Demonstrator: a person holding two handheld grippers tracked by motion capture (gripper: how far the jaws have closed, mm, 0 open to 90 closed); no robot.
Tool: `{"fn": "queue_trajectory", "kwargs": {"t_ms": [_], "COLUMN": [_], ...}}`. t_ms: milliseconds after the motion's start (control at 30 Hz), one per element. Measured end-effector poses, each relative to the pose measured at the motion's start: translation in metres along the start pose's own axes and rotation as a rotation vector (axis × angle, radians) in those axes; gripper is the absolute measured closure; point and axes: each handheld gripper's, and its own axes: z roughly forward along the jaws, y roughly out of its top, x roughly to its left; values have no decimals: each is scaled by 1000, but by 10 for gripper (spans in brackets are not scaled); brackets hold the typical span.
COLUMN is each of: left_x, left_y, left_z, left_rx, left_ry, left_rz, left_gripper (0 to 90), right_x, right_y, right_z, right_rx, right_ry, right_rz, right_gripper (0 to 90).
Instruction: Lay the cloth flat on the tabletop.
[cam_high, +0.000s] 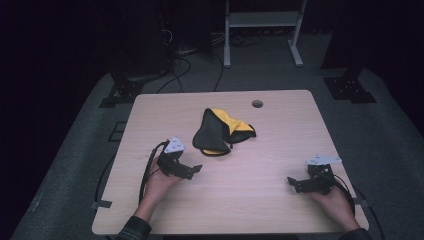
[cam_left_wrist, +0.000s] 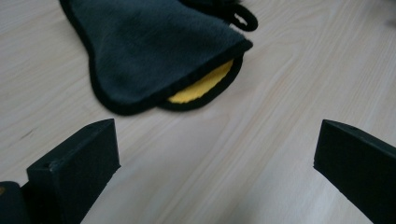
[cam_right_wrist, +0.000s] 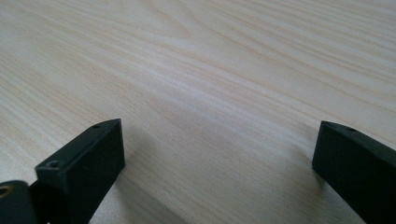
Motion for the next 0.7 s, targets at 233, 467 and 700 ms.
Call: {"fn": "queue_trajectory", "kwargs": {"t_ms": [233, 467, 700], "left_x": [-4, -10, -13], "left_y": [17, 31, 41], "left_z": [23, 49, 71], "left_rx": [8, 2, 21], "left_ry": [-14, -8, -4], "left_rz": [11, 33, 40], "left_gripper": [26, 82, 107], "right_x": [0, 0, 0], "right_y": [0, 0, 0], "right_z": [0, 0, 0], "right_rx": [0, 0, 0], "right_ry": [0, 0, 0], "right_rz": [-1, -1, -1], "right_gripper": [14, 14, 14]}}
